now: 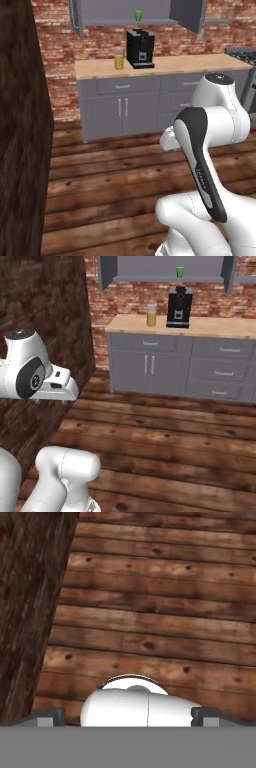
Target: There is a tray on the dining counter. Grab the cup, mug, and pitcher and place them on the tray. The pitcher may be placed next to the tray if it cannot fit the tray.
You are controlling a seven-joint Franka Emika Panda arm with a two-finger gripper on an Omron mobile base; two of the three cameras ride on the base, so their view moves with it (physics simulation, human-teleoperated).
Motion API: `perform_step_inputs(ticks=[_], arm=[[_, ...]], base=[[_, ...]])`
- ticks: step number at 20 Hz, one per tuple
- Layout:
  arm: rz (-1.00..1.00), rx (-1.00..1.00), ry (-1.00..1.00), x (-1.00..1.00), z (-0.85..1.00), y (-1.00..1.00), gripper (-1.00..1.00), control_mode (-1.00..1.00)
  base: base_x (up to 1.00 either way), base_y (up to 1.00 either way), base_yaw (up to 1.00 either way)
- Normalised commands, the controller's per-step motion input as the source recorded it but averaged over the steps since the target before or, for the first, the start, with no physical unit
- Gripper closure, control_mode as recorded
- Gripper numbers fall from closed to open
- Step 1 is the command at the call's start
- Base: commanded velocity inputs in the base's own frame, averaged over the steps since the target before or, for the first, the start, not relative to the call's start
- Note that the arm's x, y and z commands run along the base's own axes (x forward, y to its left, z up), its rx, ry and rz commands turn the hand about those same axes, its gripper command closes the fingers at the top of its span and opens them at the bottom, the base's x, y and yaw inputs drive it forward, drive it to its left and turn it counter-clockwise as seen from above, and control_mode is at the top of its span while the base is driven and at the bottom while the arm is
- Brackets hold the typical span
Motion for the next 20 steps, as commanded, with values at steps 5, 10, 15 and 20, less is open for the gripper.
perform_step_inputs(ticks=[5,10,15,20], arm=[[0.00,0.00,0.00,0.00,0.00,0.00,-1.00,1.00],[0.00,0.00,0.00,0.00,0.00,0.00,-1.00,1.00],[0.00,0.00,0.00,0.00,0.00,0.00,-1.00,1.00],[0.00,0.00,0.00,0.00,0.00,0.00,-1.00,1.00]], base=[[1.00,0.08,0.00],[1.00,0.00,0.00],[1.00,-0.22,0.01],[1.00,-0.88,0.08]])
